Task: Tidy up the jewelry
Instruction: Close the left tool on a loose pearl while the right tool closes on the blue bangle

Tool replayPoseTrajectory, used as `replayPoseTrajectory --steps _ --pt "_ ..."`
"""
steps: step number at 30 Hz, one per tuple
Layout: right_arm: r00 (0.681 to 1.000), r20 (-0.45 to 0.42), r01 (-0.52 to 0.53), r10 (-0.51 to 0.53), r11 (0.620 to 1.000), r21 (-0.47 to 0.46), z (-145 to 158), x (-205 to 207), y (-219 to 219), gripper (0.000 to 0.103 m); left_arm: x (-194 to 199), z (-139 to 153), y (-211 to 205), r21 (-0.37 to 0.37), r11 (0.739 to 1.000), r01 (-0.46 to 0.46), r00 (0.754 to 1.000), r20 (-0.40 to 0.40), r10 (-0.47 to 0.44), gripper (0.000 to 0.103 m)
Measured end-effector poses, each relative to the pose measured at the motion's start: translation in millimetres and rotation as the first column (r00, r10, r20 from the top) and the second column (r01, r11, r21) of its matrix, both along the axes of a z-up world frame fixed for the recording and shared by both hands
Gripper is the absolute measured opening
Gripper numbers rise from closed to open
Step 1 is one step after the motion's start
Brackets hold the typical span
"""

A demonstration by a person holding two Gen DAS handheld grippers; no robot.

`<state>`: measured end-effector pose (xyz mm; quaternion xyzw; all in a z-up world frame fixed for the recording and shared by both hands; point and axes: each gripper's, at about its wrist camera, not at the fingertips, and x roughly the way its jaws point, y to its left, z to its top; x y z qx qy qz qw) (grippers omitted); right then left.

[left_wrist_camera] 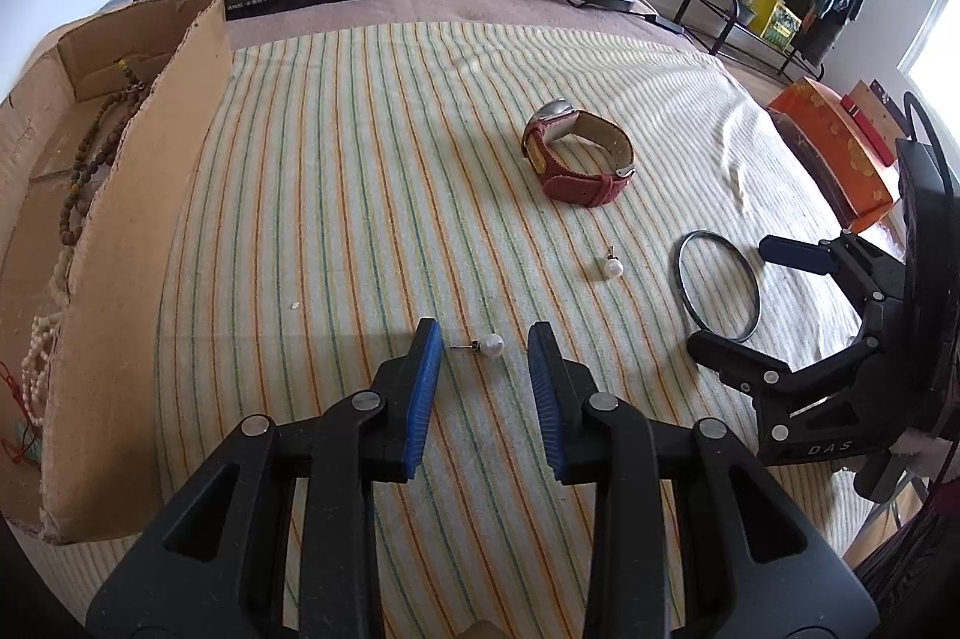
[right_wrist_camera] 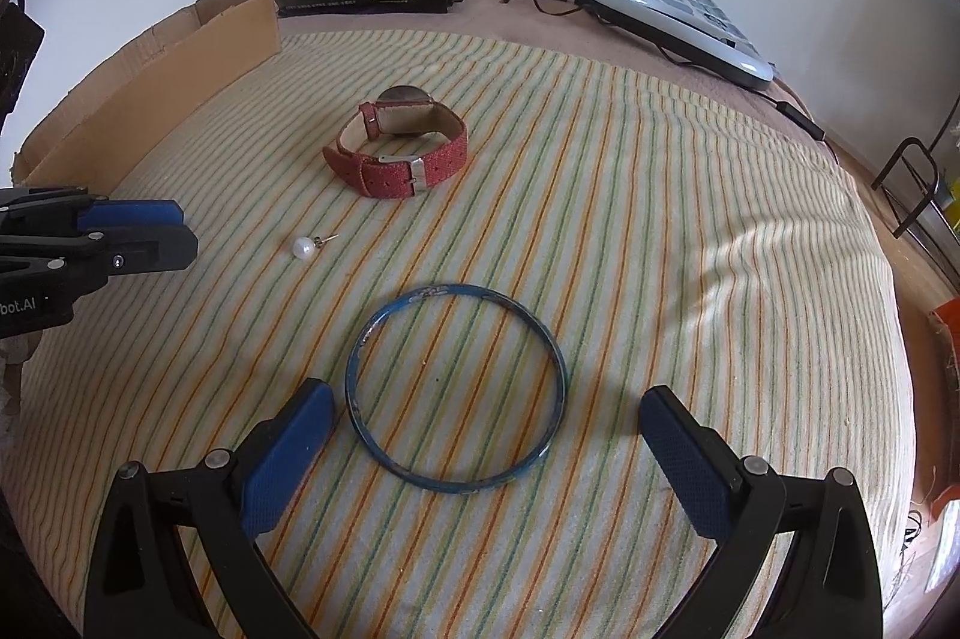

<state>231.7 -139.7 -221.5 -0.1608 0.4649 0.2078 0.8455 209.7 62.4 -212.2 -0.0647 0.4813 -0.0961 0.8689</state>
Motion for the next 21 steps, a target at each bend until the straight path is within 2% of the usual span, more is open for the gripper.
replayPoseTrajectory --steps 7,8,11,13,15,21 --pt "1.000 0.009 0.003 -0.003 1.000 -0.012 -1.0 1.4 3.7 0.101 -1.2 -3.3 -5.3 0.039 0.999 0.001 1.000 0.010 -0.002 0.027" --pt "1.000 0.008 -0.001 0.001 1.000 -0.010 -1.0 1.3 4.3 0.099 -1.4 -3.1 -5.4 0.046 0.999 -0.002 1.000 0.012 0.001 0.022" --pt "1.000 -0.007 -0.021 0.021 1.000 0.011 0.3 0.9 4.8 0.092 -0.7 -3.6 -3.0 0.037 0.999 -0.007 1.000 0.011 0.006 0.021" --pt "0.999 -0.014 -0.032 0.033 0.999 0.022 1.1 0.4 6.7 0.082 -0.8 -3.5 -2.9 0.040 0.999 -0.006 1.000 0.012 0.005 0.021" --pt "0.999 -0.016 -0.045 0.045 0.999 0.029 2.0 -0.6 8.3 0.075 -0.9 -3.2 -3.5 0.049 0.999 -0.002 1.000 0.017 0.001 0.016" --pt "0.999 -0.016 -0.046 0.047 0.998 0.032 3.7 -1.4 9.2 0.074 -0.9 -1.2 -2.1 0.045 0.999 -0.005 1.000 0.023 0.004 0.016"
